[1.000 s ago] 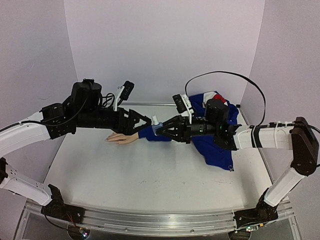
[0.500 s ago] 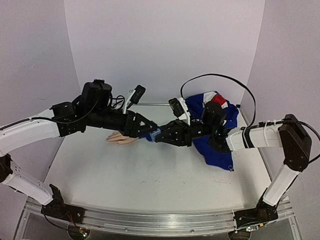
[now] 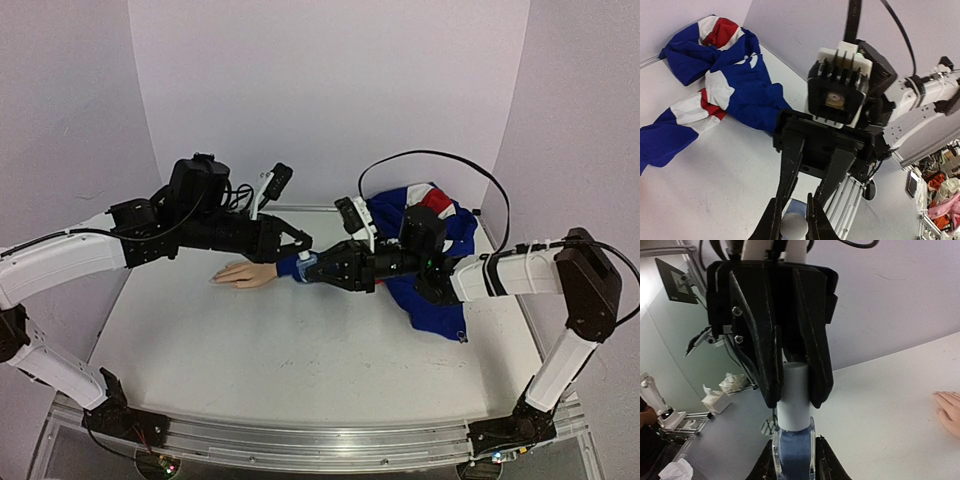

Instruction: Paint the nails

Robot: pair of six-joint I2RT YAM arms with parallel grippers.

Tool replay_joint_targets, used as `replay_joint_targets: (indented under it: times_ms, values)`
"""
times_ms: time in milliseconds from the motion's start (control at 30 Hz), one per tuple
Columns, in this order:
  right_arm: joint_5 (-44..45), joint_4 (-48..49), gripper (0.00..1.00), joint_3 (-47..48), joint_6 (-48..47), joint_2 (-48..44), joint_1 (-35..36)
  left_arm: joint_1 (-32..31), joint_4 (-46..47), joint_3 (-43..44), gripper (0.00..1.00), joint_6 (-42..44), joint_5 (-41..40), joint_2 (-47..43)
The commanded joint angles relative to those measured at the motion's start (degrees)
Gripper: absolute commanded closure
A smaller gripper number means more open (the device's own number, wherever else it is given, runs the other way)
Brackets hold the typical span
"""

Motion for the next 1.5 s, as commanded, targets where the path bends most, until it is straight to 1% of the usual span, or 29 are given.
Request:
replay_joint_targets:
  times_ms: [0, 67, 100, 167, 233, 267, 300, 367, 433, 500, 567, 633, 733, 767, 867, 967, 1067, 1133, 1267, 1400, 1467]
  values:
    - [24.71, -11.28, 1.00, 2.19, -12.52, -6.89, 3.02, -0.34, 0.15, 2.95, 1.00, -1.17, -5.00, 1.03]
    - [45.20, -16.08, 1.00, 2.05, -16.77, -9.17, 6.99, -0.29, -0.39, 3.02, 1.00, -1.92, -6.94, 1.32]
    - [59.29, -16.91, 1.00, 1.79, -18.34, -9.88, 9.26, -0.33, -0.58, 3.03, 1.00, -2.22, -7.93, 1.45]
    - [75.97, -16.98, 1.00, 1.70, -21.11, -10.31, 14.11, -0.34, -0.81, 2.94, 1.00, -2.84, -8.96, 1.85]
    - [87.87, -16.21, 1.00, 2.17, -24.06, -9.89, 17.76, -0.34, -0.90, 3.00, 1.00, -3.30, -9.32, 2.33]
    - [91.02, -15.76, 1.00, 2.57, -25.28, -9.60, 19.01, -0.34, -0.91, 3.08, 1.00, -3.43, -9.37, 2.49]
    - [92.09, -15.51, 1.00, 2.90, -26.96, -9.43, 19.60, -0.34, -0.98, 3.11, 1.00, -3.60, -9.37, 2.68]
    - [89.55, -14.58, 1.00, 2.56, -27.68, -9.68, 19.89, -0.35, -1.05, 3.12, 1.00, -3.72, -9.31, 2.84]
    - [85.04, -13.26, 1.00, 1.56, -28.44, -10.34, 19.85, -0.33, -1.24, 3.22, 1.00, -3.64, -9.17, 2.83]
    - [79.57, -12.42, 1.00, 0.49, -28.62, -11.23, 19.48, -0.34, -1.33, 3.10, 0.95, -3.55, -9.07, 2.39]
    - [70.92, -12.38, 1.00, -0.29, -27.96, -12.20, 18.26, -0.33, -1.35, 2.45, 0.80, -3.42, -8.96, 1.61]
    - [61.21, -12.64, 1.00, -1.17, -25.44, -13.17, 15.40, -0.34, -1.34, 1.73, 0.66, -3.18, -9.05, 0.48]
    - [41.51, -12.38, 1.00, -2.56, -19.84, -14.21, 9.05, -0.26, -1.27, 0.47, 0.41, -2.62, -9.20, -1.63]
    - [35.00, -12.15, 1.00, -2.60, -18.07, -13.96, 7.03, -0.27, -1.06, -0.11, 0.35, -2.40, -9.01, -2.41]
    - [17.57, -11.41, 1.00, -1.03, -13.67, -11.07, 3.10, -0.25, 1.15, -2.69, 0.26, -2.52, -7.68, -5.36]
    - [3.97, -9.22, 1.00, 1.03, -9.14, -7.41, 1.81, -0.25, 4.37, -4.75, 0.18, -3.01, -4.44, -7.80]
    - [-5.21, -3.40, 1.00, 2.15, -3.27, -4.23, 1.76, -0.25, 5.56, -4.93, 0.16, -2.92, -1.91, -8.13]
    - [-6.40, 0.51, 1.00, 2.18, -0.39, -3.10, 1.79, -0.25, 5.93, -4.22, 0.17, -2.79, -0.20, -7.54]
    - [-6.28, 3.71, 1.00, 2.39, 1.64, -2.20, 1.81, -0.33, 5.94, -2.90, 0.27, -2.18, 3.63, -5.37]
    - [-6.04, 4.94, 1.00, 2.73, 2.71, -1.50, 1.81, -0.34, 5.98, -2.05, 0.44, -1.97, 6.58, -4.00]
    - [-5.65, 5.32, 1.00, 2.39, 2.70, -1.57, 1.73, -0.34, 5.96, -2.02, 0.47, -1.80, 6.79, -3.90]
